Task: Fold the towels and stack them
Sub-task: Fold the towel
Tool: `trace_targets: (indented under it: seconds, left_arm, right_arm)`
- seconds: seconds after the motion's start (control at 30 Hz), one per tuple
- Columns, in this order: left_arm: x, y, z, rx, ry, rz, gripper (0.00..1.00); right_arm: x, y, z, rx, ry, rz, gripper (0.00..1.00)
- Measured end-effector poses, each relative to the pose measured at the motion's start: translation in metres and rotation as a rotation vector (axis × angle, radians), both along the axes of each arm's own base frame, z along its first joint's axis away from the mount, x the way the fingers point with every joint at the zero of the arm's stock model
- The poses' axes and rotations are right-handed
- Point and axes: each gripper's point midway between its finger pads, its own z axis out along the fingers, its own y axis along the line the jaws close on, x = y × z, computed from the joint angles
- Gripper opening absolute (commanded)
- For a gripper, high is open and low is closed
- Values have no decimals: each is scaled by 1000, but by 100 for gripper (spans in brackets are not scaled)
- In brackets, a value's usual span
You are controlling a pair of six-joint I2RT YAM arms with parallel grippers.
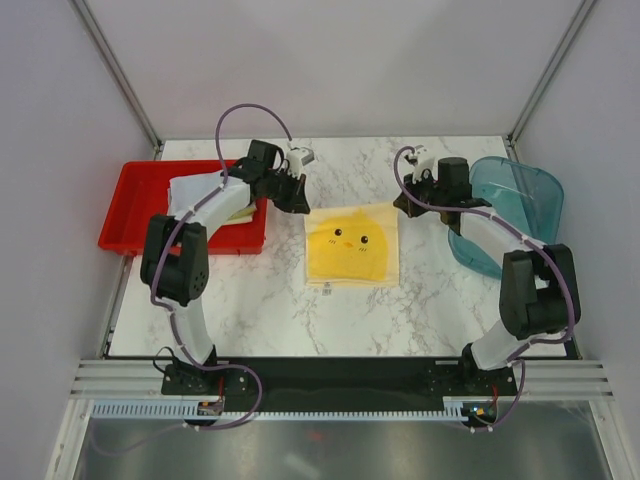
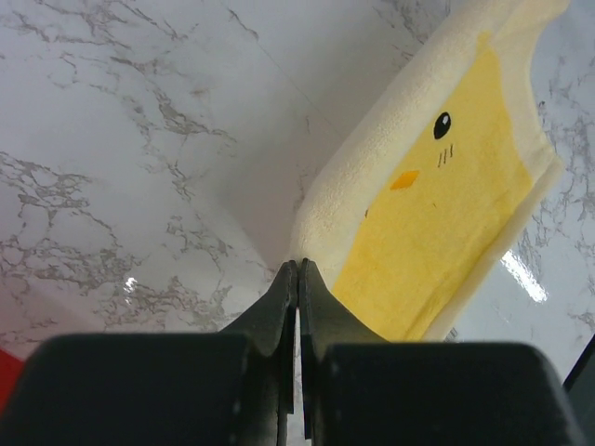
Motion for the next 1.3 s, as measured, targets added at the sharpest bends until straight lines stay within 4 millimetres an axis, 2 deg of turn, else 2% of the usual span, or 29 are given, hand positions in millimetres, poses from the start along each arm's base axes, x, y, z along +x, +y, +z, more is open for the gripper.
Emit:
trace_targets:
  seconds: [0.17,0.47,0.73,0.93,1.07,1.2,1.3]
  left_arm:
    - [-15,-6,12,9,-43,-14,2]
    - [-50,-7,-5,60,-21,-32,2]
    - [-73,-5,-8,101,-35,-38,2]
    - [-88,-10,-9,120,-43,-60,2]
    - [-100,-12,-20,145,-22,-78,2]
    - [-118,-11,-32,178,2,-96,2]
    - [-127,-9,-32,188,-2,-102,2]
  right_arm:
    - [-17,-1,6,-11,-52,-6,0]
    - [-46,-3,-9,-43,-31,-24,0]
    - [-59,4,0,-73,-57,-6,0]
    - [-81,4,-20,-76,16,-6,0]
    - [-97,5,-32,-72,77,-22,0]
    - [-106,4,-34,-63,101,-48,0]
    - [-112,0,-34,-56,109,-76,0]
